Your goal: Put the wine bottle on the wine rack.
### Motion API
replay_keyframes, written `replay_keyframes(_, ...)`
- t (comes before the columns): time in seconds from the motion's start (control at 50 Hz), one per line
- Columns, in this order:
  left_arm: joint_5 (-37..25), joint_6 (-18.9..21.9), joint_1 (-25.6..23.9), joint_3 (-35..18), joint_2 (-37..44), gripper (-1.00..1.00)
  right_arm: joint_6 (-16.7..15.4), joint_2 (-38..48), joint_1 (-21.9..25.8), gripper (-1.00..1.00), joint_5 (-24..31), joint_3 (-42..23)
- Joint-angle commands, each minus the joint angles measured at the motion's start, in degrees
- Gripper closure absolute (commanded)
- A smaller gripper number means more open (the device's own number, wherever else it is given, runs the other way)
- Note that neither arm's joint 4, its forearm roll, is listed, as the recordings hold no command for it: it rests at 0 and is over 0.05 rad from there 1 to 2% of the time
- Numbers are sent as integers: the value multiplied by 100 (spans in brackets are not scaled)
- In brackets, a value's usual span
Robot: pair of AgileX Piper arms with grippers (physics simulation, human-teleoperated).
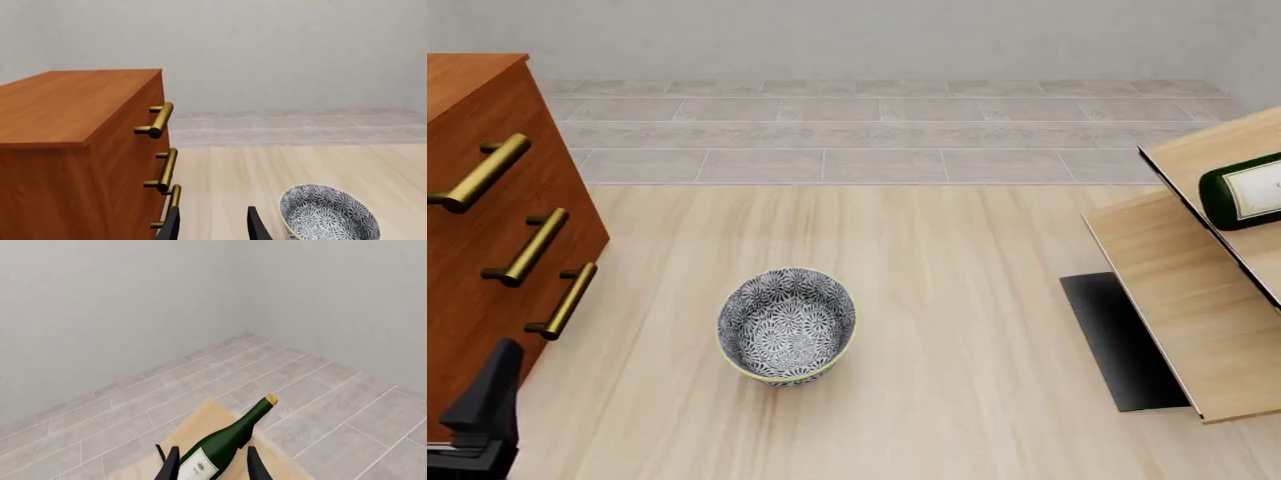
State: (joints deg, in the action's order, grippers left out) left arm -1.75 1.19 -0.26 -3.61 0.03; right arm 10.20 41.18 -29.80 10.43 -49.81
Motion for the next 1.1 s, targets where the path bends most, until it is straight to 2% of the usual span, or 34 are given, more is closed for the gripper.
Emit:
replay_keyframes(0.02, -81, 23, 32, -107, -1, -100, -192, -407, 146, -100, -90, 436)
replay_keyframes(0.3, -226, 61, 59, -289, -2, -100, -549, -1182, 548, -100, 56, 830)
replay_keyframes(0.44, -331, 82, 74, -407, -2, -100, -588, -1512, 732, -100, 259, 964)
replay_keyframes(0.76, -531, 174, 106, -647, -2, -100, -992, -2197, 1138, -100, 796, 815)
replay_keyframes(0.8, -564, 177, 106, -690, -2, -100, -1165, -2342, 1192, -100, 868, 820)
replay_keyframes(0.86, -583, 199, 118, -719, -2, -100, -1126, -2382, 1206, -100, 919, 817)
replay_keyframes(0.94, -633, 231, 123, -770, -2, -100, -1316, -2624, 1330, -100, 1053, 835)
replay_keyframes(1.1, -700, 253, 135, -862, -2, -100, -1326, -2753, 1411, -100, 1221, 830)
